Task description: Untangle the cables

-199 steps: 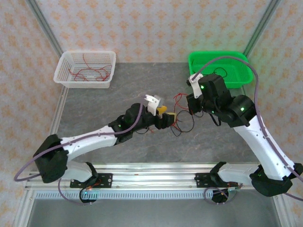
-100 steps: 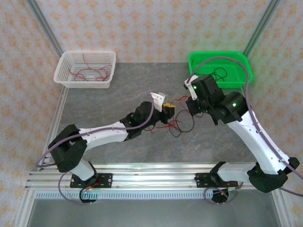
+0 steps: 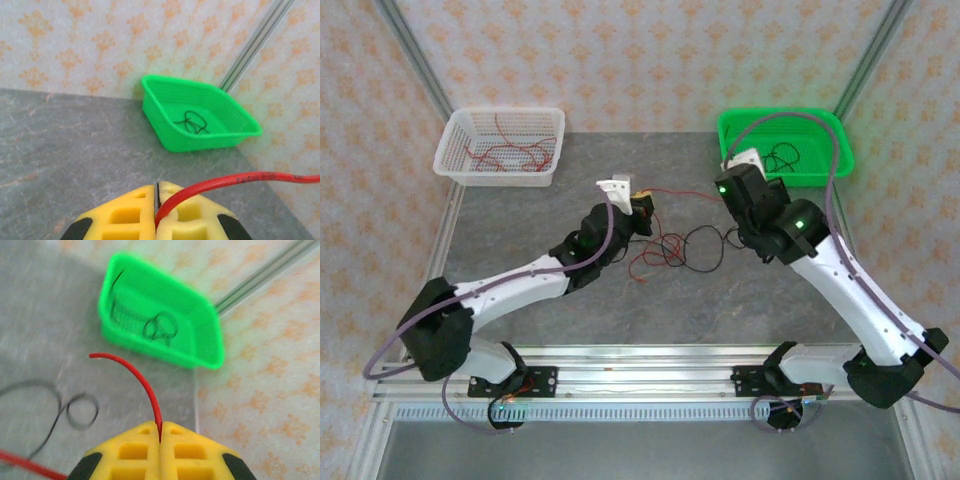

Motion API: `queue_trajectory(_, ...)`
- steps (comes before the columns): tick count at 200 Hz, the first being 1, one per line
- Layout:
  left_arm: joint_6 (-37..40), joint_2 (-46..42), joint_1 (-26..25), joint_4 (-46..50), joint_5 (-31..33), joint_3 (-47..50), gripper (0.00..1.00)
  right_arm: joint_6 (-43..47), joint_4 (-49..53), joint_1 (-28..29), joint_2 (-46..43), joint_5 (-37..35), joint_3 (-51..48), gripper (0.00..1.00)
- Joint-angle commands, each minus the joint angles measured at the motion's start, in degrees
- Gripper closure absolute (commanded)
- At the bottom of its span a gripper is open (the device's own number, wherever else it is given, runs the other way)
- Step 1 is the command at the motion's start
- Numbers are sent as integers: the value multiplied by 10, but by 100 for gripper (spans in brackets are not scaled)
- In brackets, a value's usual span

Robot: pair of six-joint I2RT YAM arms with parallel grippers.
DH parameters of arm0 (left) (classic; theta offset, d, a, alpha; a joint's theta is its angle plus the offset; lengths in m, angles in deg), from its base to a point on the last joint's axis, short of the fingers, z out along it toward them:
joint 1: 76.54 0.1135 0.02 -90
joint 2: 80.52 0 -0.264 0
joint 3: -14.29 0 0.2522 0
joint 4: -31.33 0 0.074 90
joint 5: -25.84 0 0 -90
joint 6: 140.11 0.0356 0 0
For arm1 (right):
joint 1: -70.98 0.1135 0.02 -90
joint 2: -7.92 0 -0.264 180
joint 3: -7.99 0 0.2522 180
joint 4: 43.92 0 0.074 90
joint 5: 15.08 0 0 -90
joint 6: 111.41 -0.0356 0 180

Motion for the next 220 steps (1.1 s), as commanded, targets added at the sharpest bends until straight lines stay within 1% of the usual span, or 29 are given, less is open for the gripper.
queue_trajectory(1, 6, -39, 4, 33, 38, 4, 100, -3, -208, -2, -98, -120, -45, 100)
queue_trajectory(13, 11, -50, 4, 48, 32, -4, 100, -33, -316, -2, -161, -67, -101, 100)
queue_trajectory(24, 15, -58, 4, 61, 28, -11, 100, -75, -414, -2, -218, -36, -161, 100)
queue_trajectory(36, 18, -65, 4, 73, 24, -18, 100, -137, -498, -2, -268, -30, -218, 100)
queue_trajectory(50, 22, -73, 4, 82, 21, -25, 100, -225, -553, -2, -305, -41, -264, 100)
queue_trajectory(69, 27, -80, 4, 90, 20, -34, 100, -356, -586, -6, -330, -51, -304, 100)
queue_trajectory(99, 37, -88, 4, 93, 37, -44, 100, -554, -596, -12, -334, -42, -334, 100)
queue_trajectory(113, 44, -90, 4, 89, 50, -48, 100, -611, -616, -15, -336, -29, -348, 100)
queue_trajectory(130, 51, -91, 6, 82, 67, -53, 100, -689, -625, -18, -343, -31, -363, 100)
queue_trajectory(164, 65, -85, 14, 80, 75, -88, 100, -856, -632, -27, -375, -59, -406, 100)
queue_trajectory(182, 75, -78, 18, 87, 73, -120, 100, -906, -620, -31, -384, -71, -415, 100)
queue_trajectory(187, 78, -75, 19, 91, 73, -131, 100, -909, -616, -33, -386, -74, -414, 97)
queue_trajectory(201, 88, -67, 20, 100, 69, -164, 100, -894, -606, -36, -386, -75, -404, 79)
queue_trajectory(220, 101, -55, 21, 114, 61, -207, 100, -816, -594, -41, -379, -66, -376, 59)
